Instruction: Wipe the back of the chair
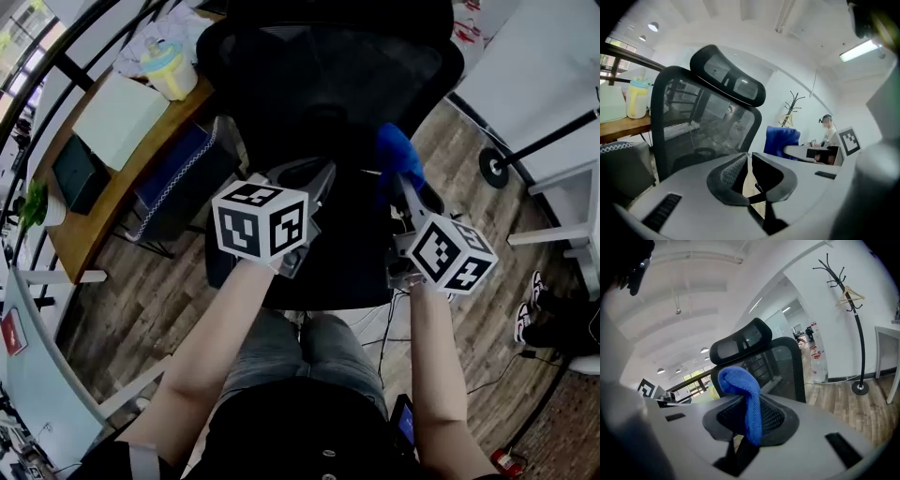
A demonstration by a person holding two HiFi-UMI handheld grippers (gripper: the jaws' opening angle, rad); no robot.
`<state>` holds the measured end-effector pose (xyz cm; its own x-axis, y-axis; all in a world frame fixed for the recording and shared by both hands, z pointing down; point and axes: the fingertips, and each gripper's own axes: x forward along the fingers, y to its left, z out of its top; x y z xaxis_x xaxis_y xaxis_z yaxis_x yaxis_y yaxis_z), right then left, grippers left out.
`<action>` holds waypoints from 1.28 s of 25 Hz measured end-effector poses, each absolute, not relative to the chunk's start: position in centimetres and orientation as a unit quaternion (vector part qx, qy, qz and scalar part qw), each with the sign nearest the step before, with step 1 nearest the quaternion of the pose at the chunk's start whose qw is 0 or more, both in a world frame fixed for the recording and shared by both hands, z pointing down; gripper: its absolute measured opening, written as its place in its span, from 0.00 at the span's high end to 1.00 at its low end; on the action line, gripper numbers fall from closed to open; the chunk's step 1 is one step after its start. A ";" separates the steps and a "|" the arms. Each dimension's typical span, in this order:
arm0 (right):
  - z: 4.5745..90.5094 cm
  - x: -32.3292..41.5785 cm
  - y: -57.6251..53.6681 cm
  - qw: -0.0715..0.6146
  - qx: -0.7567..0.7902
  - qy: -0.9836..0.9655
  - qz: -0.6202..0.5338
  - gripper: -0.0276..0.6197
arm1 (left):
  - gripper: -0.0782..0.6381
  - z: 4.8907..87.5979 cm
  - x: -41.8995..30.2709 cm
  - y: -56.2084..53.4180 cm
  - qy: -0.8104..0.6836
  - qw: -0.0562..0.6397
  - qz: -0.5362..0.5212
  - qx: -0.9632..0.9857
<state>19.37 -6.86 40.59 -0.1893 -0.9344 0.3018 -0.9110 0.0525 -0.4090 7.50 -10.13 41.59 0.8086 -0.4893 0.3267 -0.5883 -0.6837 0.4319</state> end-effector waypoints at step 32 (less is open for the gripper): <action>31.8 9.8 -1.0 0.081 -0.584 0.788 -0.179 0.83 | 0.83 33.2 -0.1 -4.5 -0.302 0.206 0.036 0.930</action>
<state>9.81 -0.98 31.84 -0.3046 -0.9489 0.0820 -0.8910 0.2534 -0.3767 -0.12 -4.53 33.22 0.8152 -0.5467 0.1913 -0.5764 -0.7333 0.3606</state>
